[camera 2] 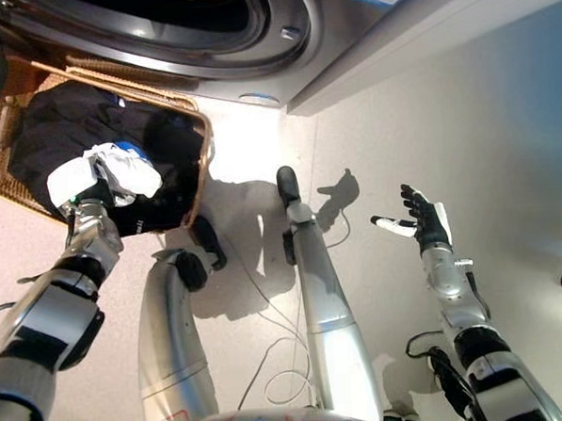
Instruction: Put the clothes in the basket into the washing machine.
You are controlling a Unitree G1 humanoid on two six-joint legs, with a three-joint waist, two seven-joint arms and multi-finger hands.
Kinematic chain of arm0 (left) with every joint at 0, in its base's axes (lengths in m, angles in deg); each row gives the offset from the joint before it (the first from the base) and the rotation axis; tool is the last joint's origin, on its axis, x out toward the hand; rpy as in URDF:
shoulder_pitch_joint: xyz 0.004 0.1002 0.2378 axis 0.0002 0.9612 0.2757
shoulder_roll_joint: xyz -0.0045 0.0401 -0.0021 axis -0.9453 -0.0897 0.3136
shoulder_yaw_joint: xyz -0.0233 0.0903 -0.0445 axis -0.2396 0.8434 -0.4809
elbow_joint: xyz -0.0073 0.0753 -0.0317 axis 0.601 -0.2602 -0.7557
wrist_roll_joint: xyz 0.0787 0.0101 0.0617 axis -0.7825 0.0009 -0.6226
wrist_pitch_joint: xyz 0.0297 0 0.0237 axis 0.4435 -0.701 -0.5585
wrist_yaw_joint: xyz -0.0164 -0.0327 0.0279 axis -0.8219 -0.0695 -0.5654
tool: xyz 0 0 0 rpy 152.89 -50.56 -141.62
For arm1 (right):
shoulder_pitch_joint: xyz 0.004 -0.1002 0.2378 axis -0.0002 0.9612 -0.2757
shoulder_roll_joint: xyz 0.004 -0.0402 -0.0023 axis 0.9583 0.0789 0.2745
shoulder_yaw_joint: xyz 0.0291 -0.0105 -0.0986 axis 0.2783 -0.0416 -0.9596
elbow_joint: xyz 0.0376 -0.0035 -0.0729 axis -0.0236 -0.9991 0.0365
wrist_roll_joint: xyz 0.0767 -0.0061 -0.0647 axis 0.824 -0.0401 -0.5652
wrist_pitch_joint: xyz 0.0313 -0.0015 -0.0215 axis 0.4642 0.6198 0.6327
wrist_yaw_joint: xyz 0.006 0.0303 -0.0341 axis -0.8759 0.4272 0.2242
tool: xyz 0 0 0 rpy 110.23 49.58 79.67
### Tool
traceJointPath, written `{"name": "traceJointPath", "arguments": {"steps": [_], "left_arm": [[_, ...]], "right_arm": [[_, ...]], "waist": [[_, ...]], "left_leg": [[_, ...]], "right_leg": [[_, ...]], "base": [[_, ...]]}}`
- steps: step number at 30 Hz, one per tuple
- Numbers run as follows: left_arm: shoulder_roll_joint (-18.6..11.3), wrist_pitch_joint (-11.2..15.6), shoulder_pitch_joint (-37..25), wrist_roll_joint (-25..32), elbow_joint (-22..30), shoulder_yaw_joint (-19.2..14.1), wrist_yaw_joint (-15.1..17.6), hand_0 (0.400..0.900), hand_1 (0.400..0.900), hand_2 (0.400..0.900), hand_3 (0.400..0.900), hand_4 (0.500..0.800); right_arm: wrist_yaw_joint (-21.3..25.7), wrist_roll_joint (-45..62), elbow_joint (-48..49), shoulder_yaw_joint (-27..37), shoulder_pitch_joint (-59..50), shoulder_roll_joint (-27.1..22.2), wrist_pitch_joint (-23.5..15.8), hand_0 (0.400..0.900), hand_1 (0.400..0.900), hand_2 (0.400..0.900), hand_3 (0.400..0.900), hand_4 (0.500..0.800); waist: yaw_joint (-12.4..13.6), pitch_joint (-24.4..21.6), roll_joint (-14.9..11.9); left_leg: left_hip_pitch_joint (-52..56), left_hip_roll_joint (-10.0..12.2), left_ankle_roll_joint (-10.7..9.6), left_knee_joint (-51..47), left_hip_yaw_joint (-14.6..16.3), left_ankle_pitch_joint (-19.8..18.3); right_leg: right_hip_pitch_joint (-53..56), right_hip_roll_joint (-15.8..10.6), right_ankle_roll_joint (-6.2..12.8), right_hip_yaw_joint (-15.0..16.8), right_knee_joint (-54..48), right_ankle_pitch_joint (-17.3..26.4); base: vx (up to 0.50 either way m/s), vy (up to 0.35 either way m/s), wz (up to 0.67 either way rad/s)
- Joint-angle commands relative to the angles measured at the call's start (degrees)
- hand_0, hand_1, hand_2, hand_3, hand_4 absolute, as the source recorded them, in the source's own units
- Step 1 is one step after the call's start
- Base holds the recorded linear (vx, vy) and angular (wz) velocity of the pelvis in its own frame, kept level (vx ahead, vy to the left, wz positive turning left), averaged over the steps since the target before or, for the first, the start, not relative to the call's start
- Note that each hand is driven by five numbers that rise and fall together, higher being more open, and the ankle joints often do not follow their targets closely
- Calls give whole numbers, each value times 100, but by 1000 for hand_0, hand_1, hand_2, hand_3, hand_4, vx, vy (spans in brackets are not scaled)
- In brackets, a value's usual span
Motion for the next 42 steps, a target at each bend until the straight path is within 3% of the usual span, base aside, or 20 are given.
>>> {"name": "traceJointPath", "arguments": {"steps": [1,8,10,12,22,28,33,41,42], "left_arm": [[-189,-90,189,98,-207,-3,223,900,900,900,900,800],[-259,-91,94,212,-296,-40,139,900,900,900,900,800],[-260,-73,100,237,-298,-44,65,541,541,541,541,585],[-245,-28,78,310,-308,-31,0,400,400,400,400,500],[-106,59,105,382,-257,56,43,400,400,400,400,500],[38,131,159,660,-276,-89,10,400,400,400,400,500],[193,229,180,816,-270,-163,-6,400,400,400,400,500],[598,634,193,1704,-77,-586,-121,400,400,400,400,500],[751,771,215,2057,37,-716,-176,400,400,400,400,500]], "right_arm": [[223,277,420,263,703,-610,-281,900,900,900,900,800],[166,346,655,309,778,-697,-290,900,900,900,900,800],[149,351,718,336,811,-739,-286,900,900,900,900,800],[130,343,746,350,811,-768,-279,900,900,900,900,800],[91,350,601,308,750,-718,-267,900,900,900,900,800],[86,320,452,287,706,-660,-232,900,900,900,900,800],[114,318,141,214,572,-539,-196,900,900,900,900,800],[193,303,-532,197,457,-266,-83,900,900,900,900,800],[204,304,-694,195,446,-193,-48,900,900,900,900,800]], "waist": [[0,-349,-25],[-57,-375,-74],[-65,-380,-60],[-76,-390,-63],[-70,-560,46],[-92,-725,103],[-111,-841,144],[-67,-901,207],[-30,-905,247]], "left_leg": [[-250,-128,-312,-248,-668,173],[-550,-73,-281,40,-731,83],[-643,-66,-275,128,-734,56],[-711,-77,-273,167,-741,46],[-792,-145,-266,118,-749,89],[-661,-160,-302,-168,-728,196],[-201,-180,-400,-815,-622,404],[1210,-241,-568,-2531,-598,936],[1602,-276,-607,-2964,-605,1073]], "right_leg": [[-122,57,-330,-319,514,-536],[-439,112,-347,-405,797,-630],[-527,141,-356,-418,896,-662],[-586,130,-371,-452,953,-699],[-692,136,-429,-494,942,-724],[-574,111,-459,-523,690,-643],[-166,73,-456,-525,105,-477],[1079,-36,-381,-524,-1254,-132],[1409,-62,-358,-548,-1531,-49]], "base": [[-27,-18,-12],[-11,-22,-5],[-4,-5,-2],[0,-12,2],[0,0,0],[13,-7,2],[59,-29,6],[90,-47,16],[114,-47,19]]}}
